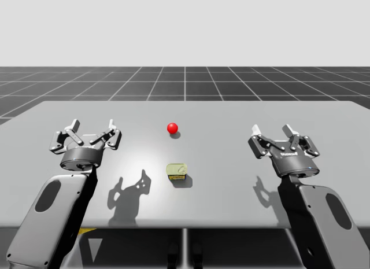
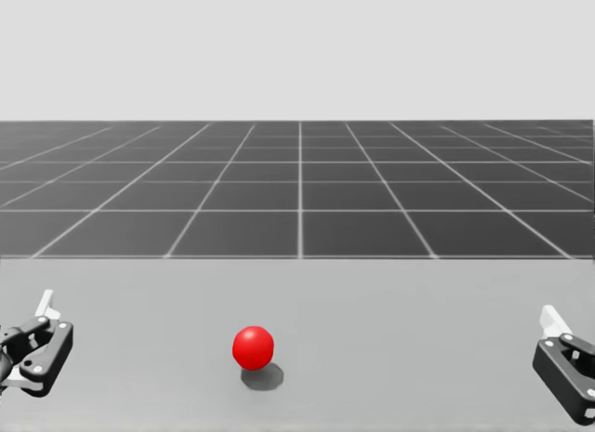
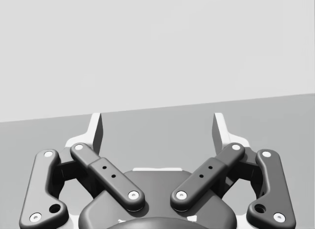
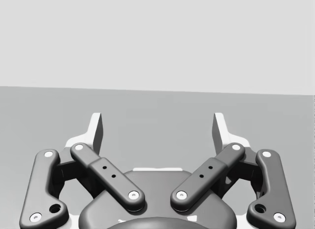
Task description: Watch the red light. When it turns green, pick up the object.
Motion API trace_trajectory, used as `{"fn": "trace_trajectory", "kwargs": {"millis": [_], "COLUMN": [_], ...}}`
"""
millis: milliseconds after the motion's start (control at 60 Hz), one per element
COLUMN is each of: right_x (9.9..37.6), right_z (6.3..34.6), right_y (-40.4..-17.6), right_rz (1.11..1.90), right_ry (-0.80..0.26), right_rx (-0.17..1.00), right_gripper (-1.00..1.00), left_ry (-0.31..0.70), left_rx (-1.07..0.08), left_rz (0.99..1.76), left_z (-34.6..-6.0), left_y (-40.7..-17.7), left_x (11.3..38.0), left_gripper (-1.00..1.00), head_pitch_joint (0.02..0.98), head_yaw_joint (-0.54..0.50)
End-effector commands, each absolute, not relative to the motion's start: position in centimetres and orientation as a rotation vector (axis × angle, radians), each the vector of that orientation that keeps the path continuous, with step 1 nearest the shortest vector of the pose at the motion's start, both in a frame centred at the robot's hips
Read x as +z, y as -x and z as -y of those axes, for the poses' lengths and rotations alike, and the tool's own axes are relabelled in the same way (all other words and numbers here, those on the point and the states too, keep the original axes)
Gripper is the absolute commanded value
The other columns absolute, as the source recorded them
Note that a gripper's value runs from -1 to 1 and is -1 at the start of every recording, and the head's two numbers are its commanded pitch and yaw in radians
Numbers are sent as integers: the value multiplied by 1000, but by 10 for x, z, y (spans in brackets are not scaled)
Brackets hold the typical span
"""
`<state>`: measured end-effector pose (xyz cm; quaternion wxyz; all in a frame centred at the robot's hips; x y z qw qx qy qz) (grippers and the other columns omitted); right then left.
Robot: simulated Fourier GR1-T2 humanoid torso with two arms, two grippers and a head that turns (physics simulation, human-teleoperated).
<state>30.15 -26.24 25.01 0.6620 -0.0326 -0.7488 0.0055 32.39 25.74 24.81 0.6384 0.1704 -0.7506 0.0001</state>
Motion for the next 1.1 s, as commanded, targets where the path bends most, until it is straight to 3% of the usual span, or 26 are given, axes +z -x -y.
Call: {"fn": "trace_trajectory", "kwargs": {"millis": [17, 450, 1100], "right_x": [249, 248, 247], "right_z": [262, 261, 262], "right_y": [-302, -302, -303], "right_rz": [1692, 1686, 1689], "right_ry": [83, 87, 96], "right_rx": [14, 22, 29], "right_gripper": [-1000, -1000, -1000], "left_ry": [-389, -387, -370], "left_rx": [-6, -19, -22], "left_rz": [1712, 1711, 1715], "left_z": [-257, -255, -252], "left_y": [-324, -324, -323], "left_x": [248, 248, 249], "left_gripper": [-1000, -1000, -1000], "head_pitch_joint": [425, 622, 627], "head_yaw_joint": [5, 83, 93]}}
